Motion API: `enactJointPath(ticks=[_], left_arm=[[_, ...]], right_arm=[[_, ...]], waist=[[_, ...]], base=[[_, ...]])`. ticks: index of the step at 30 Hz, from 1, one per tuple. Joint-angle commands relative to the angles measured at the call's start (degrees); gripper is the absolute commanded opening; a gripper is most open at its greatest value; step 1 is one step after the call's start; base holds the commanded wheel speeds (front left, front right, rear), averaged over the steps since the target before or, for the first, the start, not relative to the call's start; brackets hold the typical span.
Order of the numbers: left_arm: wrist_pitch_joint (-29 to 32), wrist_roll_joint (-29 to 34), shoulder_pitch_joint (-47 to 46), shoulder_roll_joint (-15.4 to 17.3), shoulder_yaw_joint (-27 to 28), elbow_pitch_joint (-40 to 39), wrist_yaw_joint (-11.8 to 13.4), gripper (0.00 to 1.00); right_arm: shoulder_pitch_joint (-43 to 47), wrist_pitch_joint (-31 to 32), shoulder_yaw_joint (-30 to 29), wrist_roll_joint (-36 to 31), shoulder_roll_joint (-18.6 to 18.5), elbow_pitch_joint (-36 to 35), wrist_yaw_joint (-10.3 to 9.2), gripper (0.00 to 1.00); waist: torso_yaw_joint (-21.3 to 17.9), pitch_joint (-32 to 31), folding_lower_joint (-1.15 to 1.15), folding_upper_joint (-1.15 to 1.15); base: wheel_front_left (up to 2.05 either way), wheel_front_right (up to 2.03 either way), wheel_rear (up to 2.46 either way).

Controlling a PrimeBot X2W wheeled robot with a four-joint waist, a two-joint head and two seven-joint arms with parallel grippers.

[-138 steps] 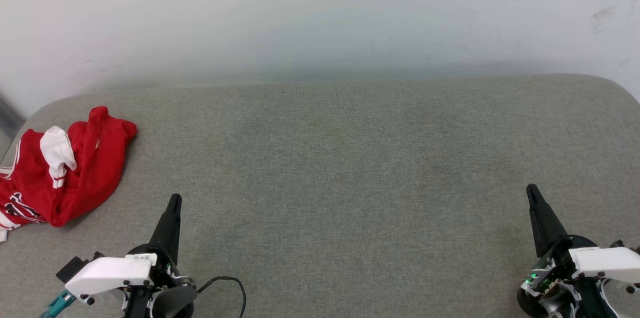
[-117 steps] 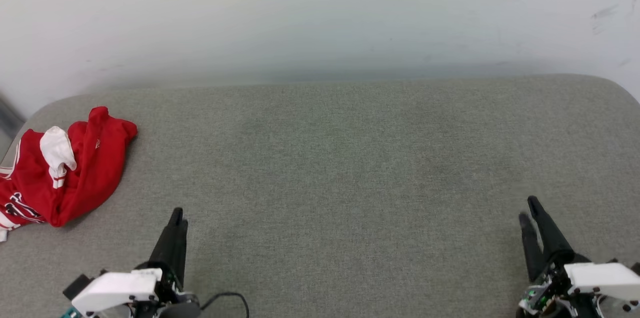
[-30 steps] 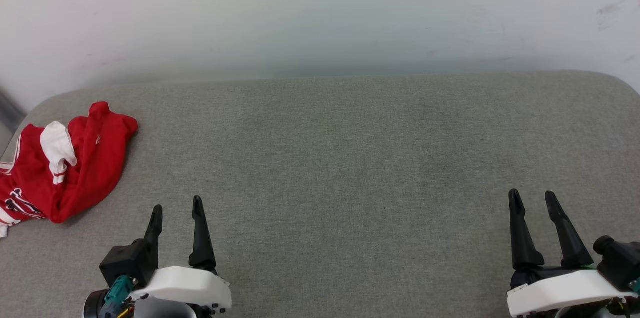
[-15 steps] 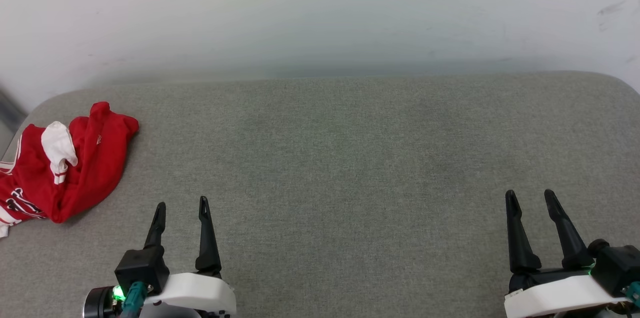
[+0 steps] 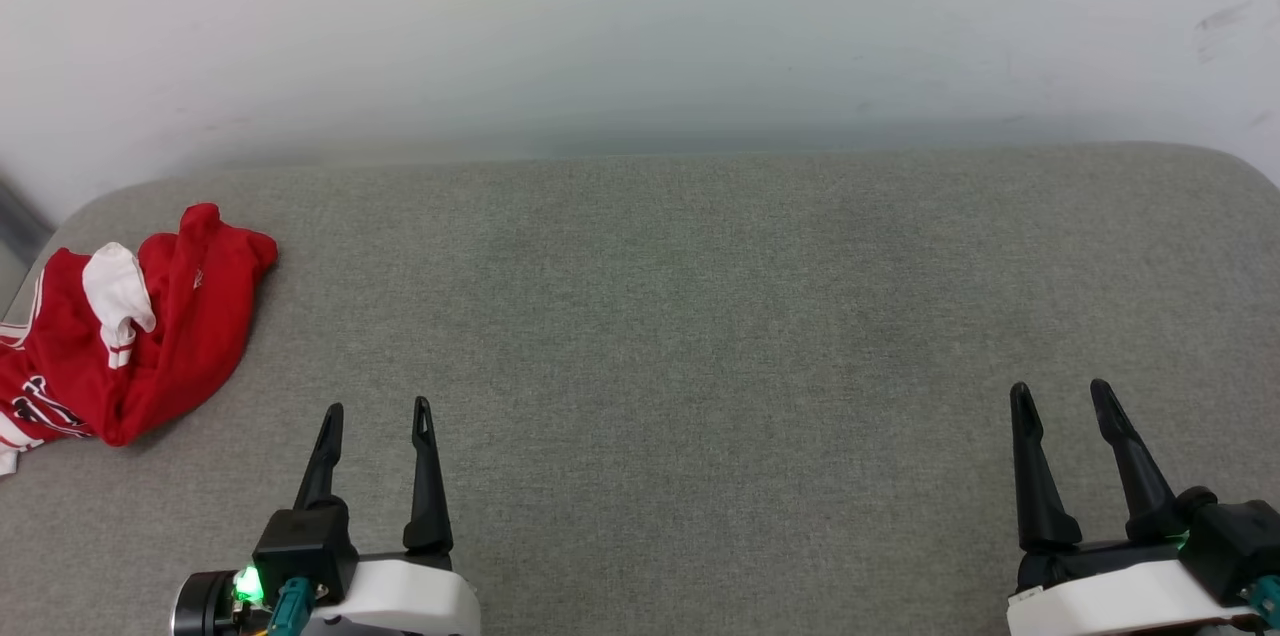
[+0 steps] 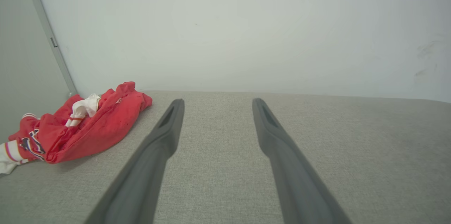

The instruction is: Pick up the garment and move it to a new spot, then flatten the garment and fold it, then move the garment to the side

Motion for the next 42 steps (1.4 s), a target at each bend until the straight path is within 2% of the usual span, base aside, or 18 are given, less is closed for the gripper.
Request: enactJointPath(ticks=[1,10,19,29,38,42], left_arm=[[-0.5,1.4,0.6,-0.3,0.3,-0.2,-0.3,1.00],[-1.5,4.3,1.1,-1.1,1.3,0.4,-1.6,1.00],[-1.3,2.9,1.2,-1.7,2.7,1.5,-3.4,1.00],[-1.3,1.9,1.0,-1.8,2.9,2.0,-3.7,1.00],[-1.3,2.0,0.1,-1.8,3.3,2.2,-3.5,1.00],[-1.3,1.6,0.1,-1.8,4.0,2.2,-3.2,1.00]], right_arm=[[0.8,-0.4,0.0,-0.9,0.1,-0.6,0.00,1.00],[1.4,-1.4,0.4,-2.4,0.1,-0.5,-0.01,1.00],[1.4,-1.3,0.7,-0.5,0.1,0.3,0.00,1.00],[1.6,-1.3,0.8,0.1,0.1,0.4,0.00,1.00],[2.0,-1.3,1.1,-0.4,0.1,0.0,0.00,1.00],[2.2,-1.3,1.1,-0.7,0.1,-0.2,-0.01,1.00]], waist=[[0.0,0.0,0.00,0.00],[-0.1,0.0,0.00,0.00],[0.0,-0.2,0.00,0.00],[0.5,-0.1,0.00,0.00],[3.6,0.3,0.00,0.00],[7.0,0.6,0.00,0.00]], base=[[0.00,0.00,0.00],[0.00,0.00,0.00],[0.00,0.00,0.00],[0.00,0.00,0.00],[0.00,0.00,0.00],[0.00,0.00,0.00]])
